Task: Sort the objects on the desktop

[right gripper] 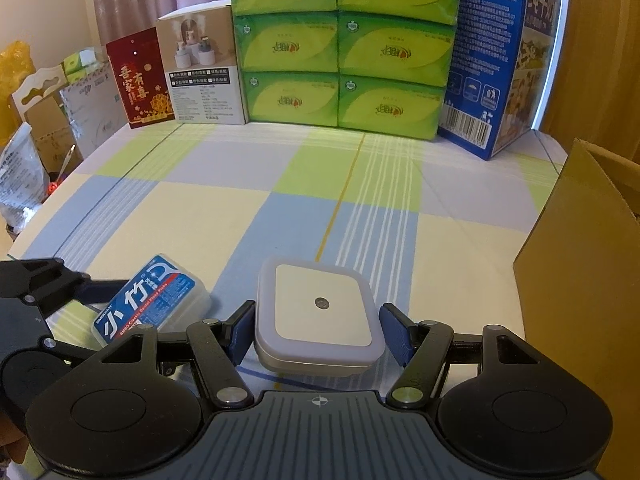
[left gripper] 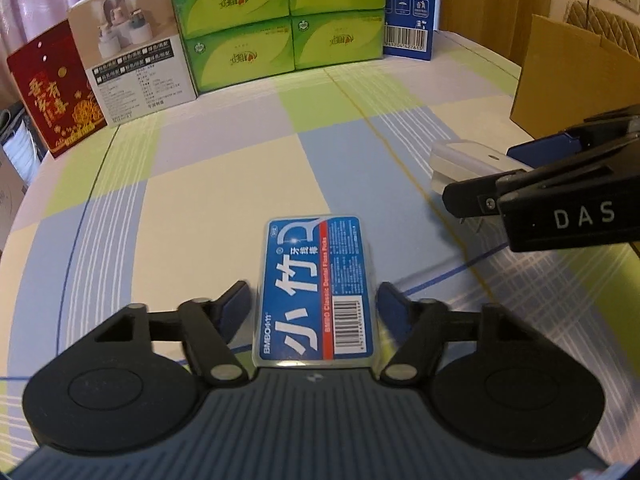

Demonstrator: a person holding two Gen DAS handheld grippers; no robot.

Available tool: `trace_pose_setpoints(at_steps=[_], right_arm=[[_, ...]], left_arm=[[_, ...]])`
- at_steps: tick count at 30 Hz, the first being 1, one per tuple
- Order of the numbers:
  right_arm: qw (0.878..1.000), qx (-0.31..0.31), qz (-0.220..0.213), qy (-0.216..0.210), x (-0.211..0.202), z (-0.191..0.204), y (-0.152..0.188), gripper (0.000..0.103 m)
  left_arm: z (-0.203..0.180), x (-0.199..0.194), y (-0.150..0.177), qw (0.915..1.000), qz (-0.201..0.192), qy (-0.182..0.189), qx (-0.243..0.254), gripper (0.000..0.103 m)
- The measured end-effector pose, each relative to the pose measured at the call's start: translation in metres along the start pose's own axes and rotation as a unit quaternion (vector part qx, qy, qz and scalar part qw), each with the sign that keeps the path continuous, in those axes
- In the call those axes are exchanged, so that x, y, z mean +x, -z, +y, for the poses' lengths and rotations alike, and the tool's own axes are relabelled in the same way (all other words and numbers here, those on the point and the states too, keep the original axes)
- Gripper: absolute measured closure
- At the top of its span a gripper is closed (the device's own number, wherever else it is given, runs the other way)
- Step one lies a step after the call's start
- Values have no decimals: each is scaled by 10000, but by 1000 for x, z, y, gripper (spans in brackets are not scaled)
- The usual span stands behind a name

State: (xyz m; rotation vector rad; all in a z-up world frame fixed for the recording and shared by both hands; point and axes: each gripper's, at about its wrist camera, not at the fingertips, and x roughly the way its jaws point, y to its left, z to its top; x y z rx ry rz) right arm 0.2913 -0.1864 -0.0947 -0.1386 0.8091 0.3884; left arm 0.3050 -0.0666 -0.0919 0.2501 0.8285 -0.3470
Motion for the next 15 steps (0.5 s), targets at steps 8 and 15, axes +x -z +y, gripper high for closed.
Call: trace_pose_setpoints(at_steps=[8, 15], right_arm=[[10000, -39, -10, -4, -5, 1, 1, 40], [10000, 31, -93, -1, -27, 4, 4, 40]], left_arm=[[0, -11, 1, 9997, 98, -9, -207, 52], [1, -46, 9, 9986, 78, -73, -516, 52]])
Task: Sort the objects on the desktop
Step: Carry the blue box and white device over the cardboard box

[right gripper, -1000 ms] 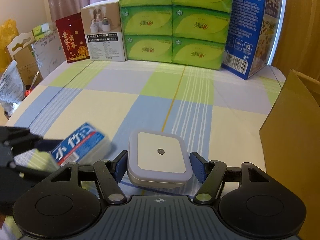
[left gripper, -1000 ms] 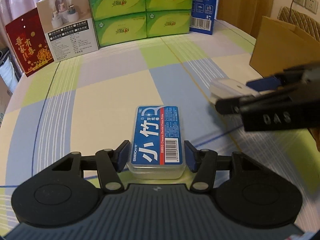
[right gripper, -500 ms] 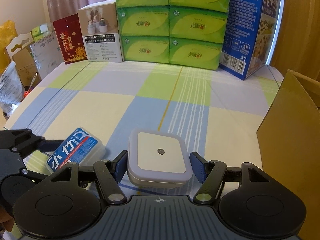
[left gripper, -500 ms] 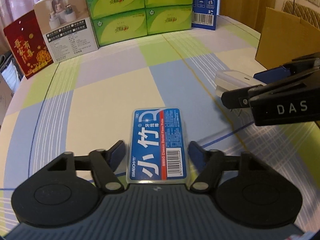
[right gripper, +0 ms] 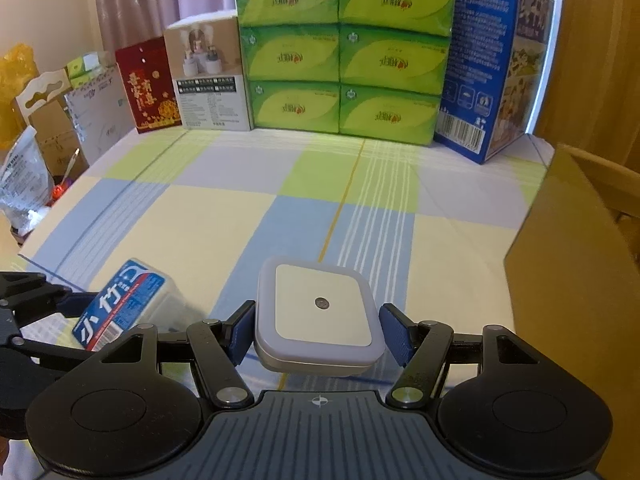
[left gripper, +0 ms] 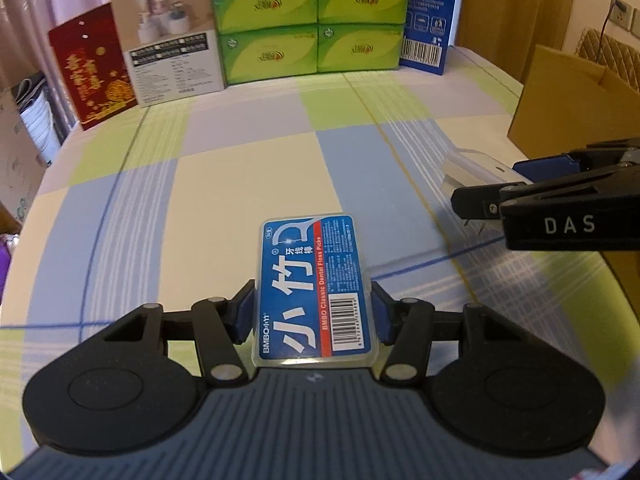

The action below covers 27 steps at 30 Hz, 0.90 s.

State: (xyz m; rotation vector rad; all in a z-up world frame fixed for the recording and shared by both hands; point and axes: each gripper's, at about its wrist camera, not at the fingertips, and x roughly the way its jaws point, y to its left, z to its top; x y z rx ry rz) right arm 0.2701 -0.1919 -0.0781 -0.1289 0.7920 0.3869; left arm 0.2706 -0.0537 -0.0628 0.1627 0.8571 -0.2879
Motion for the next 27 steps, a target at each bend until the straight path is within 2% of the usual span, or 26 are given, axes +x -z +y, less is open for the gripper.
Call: trace_pose_setpoints(at_steps=[4, 9, 16, 27], right_arm=[[9998, 166, -142, -43, -35, 2, 12, 40], [9987, 463, -133, -147, -81, 7, 50, 40], [9989, 446, -159, 15, -147, 15, 100, 40], [9985, 307, -418, 187, -253, 11, 135, 40]], left_arm=[[-5, -23, 10, 9999, -6, -38, -113, 52], [-17, -59, 24, 9994, -187, 65, -273, 52], [-48, -124, 57, 9954, -380, 499, -729, 52], [-98, -206, 93, 9929, -614, 507, -881, 52]])
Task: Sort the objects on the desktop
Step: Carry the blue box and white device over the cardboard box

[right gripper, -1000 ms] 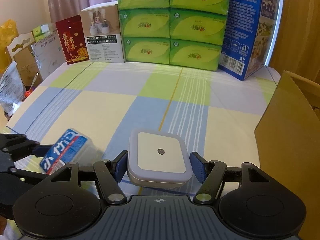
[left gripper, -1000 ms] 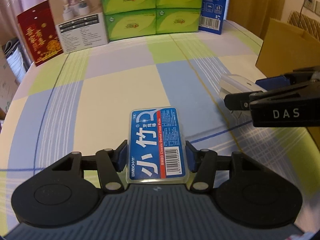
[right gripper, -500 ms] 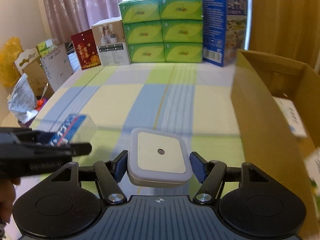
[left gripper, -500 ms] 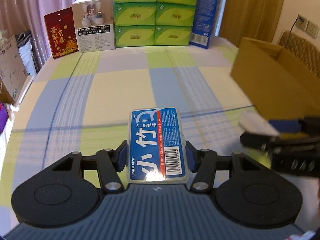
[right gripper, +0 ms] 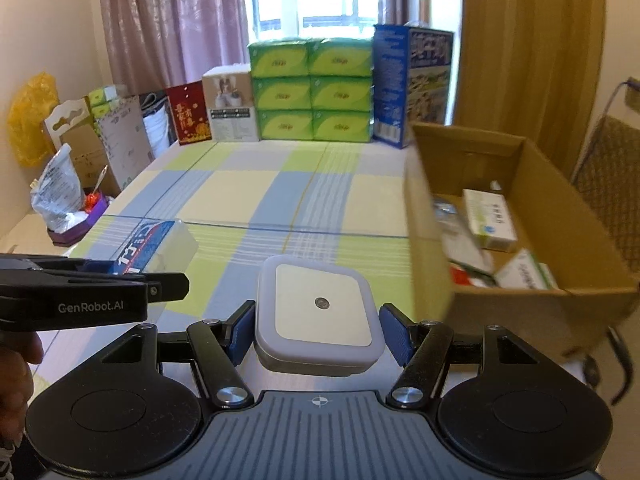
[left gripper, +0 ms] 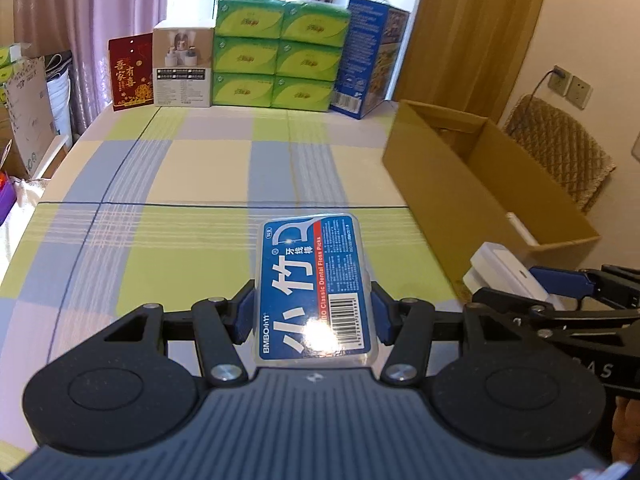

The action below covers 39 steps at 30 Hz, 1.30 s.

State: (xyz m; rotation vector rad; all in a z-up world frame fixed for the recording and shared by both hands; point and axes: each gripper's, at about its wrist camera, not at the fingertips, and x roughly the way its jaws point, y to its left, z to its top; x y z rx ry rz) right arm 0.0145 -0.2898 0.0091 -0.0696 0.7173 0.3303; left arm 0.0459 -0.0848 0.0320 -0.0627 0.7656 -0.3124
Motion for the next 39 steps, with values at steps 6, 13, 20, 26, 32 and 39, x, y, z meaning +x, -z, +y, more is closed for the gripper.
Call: trace_pose_setpoints(at_steps=[6, 13, 20, 26, 32, 39], right_arm=[[9991, 220, -78, 340, -30, -25, 7, 40], [9972, 313, -170, 654, -53, -59, 11, 40], [9940, 491, -364, 911, -71, -93, 8, 40], [9906, 663, -464, 1101, -82, -121, 7, 40], [9868, 851, -530, 1269, -91, -149, 4, 40], [9848, 970, -568, 1321, -93, -167, 0, 40]], left_arm=[[-35, -16, 17, 9997, 71, 236, -59, 52], [-80, -18, 18, 9983, 129, 484, 299, 52], [-119, -11, 10, 9955, 156, 628, 699, 52], [-145, -6, 0, 9926, 131, 757, 939, 52], [-168, 5, -9, 9902, 161, 837, 1104, 52], [-187, 15, -18, 9879, 203, 865, 1271, 52]])
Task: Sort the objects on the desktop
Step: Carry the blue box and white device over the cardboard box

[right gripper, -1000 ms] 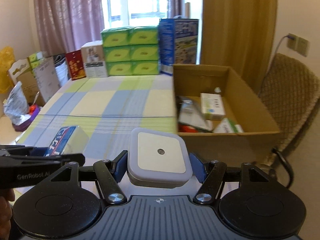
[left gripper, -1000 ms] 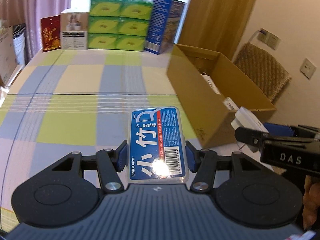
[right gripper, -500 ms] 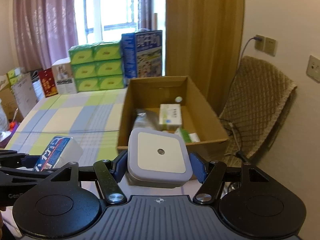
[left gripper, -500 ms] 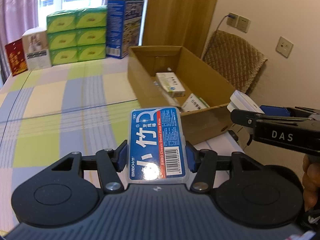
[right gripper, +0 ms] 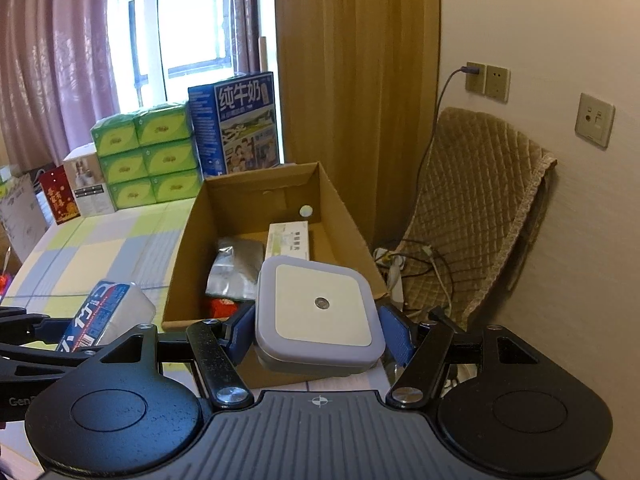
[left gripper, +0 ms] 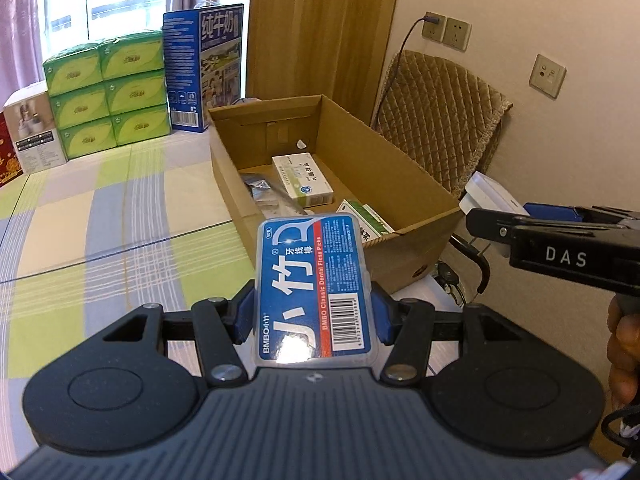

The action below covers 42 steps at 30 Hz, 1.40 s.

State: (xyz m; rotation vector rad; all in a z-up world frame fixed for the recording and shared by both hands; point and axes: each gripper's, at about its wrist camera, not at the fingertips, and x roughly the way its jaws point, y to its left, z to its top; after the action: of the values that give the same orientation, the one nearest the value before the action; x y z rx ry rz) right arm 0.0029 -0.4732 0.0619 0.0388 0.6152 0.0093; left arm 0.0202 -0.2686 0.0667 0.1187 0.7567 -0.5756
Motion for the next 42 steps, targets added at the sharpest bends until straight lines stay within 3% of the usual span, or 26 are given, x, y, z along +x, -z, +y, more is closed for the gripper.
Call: trace_pose_setpoints(at_steps=[33, 42], right_arm=[[9999, -110, 52, 13, 37, -27, -30, 40], [9990, -241, 318, -214, 66, -23, -47, 40]], left_arm=[[-13, 43, -35, 9999, 125, 53, -17, 52], [-2, 59, -58, 9998, 115, 53, -167, 52]])
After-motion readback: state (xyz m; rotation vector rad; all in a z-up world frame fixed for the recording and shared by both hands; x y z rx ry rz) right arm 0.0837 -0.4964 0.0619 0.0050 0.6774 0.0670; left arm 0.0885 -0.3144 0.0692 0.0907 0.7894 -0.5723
